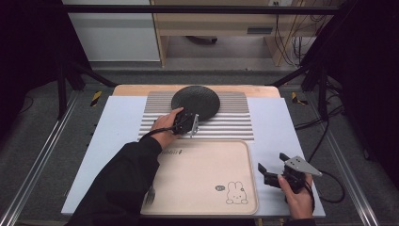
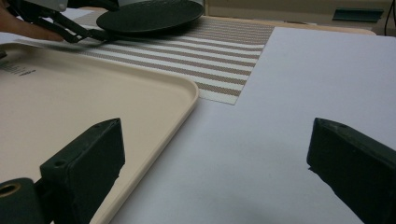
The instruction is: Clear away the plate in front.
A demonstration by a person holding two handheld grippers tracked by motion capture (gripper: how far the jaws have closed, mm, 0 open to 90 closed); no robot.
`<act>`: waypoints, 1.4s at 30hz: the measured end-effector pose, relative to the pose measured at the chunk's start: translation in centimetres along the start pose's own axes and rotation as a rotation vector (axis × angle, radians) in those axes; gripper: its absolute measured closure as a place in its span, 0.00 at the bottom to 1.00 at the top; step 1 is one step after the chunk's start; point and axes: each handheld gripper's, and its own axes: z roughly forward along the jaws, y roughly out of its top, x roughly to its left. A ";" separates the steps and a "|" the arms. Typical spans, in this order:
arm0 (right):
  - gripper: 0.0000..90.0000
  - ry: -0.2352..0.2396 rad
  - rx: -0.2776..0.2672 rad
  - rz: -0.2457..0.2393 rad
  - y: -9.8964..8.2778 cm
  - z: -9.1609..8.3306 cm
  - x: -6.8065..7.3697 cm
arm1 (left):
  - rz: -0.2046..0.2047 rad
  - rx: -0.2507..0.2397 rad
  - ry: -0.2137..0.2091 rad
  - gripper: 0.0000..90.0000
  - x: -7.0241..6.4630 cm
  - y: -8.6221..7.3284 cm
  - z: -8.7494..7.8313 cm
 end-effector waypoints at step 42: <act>0.06 0.012 0.002 0.004 0.0 -0.1 -0.1 | 0.104 0.058 0.063 0.95 -0.1 1.4 -0.5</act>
